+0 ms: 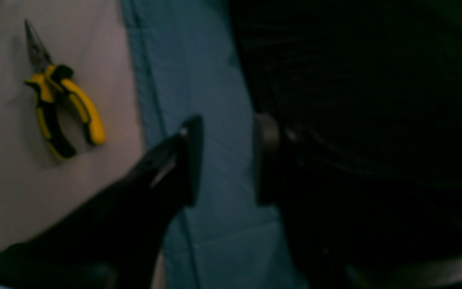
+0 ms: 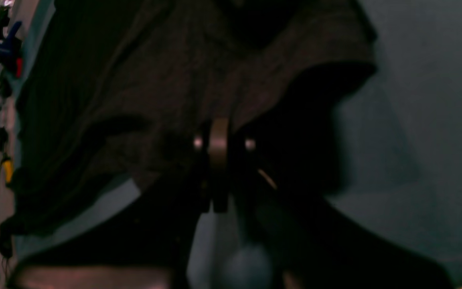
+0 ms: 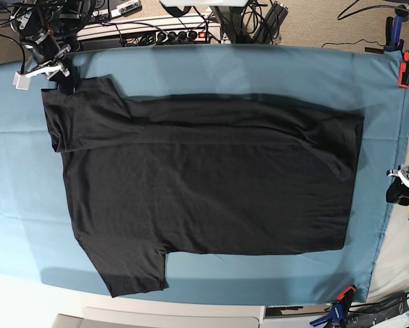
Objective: Fold the T-shirt properly
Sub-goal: 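Push the sleeve near the right gripper inward onto the shirt body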
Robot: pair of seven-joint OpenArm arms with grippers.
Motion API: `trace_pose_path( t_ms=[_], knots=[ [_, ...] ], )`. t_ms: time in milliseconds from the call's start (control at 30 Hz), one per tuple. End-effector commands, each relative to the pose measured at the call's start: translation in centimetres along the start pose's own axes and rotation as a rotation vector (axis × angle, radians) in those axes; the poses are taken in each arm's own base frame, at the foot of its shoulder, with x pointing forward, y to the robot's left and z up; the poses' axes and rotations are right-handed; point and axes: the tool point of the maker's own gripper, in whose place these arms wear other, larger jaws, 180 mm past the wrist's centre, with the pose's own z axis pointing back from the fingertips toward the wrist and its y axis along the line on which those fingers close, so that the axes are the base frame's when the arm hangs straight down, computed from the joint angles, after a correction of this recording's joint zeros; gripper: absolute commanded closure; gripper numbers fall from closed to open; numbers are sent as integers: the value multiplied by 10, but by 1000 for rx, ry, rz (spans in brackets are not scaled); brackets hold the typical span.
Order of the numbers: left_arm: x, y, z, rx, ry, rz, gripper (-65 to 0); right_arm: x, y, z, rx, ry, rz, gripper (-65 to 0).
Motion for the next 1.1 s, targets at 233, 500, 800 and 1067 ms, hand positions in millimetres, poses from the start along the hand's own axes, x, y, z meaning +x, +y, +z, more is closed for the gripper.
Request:
trace_pose_path(
  t_ms=[233,500,800,1067],
  knots=[
    [23,9,11,21,-58,-22,-219,46,42,10,66,-97,178,0],
    [26,10,11,28,-74,-30,-219,65,84,8,114,-144,363,0],
    [25,12,11,40,-68,-41,-219,42,161,-68,235,-114,504,0],
    [25,12,11,40,-68,-41,-219,62,185,-96,174,-155,646,0]
  ],
)
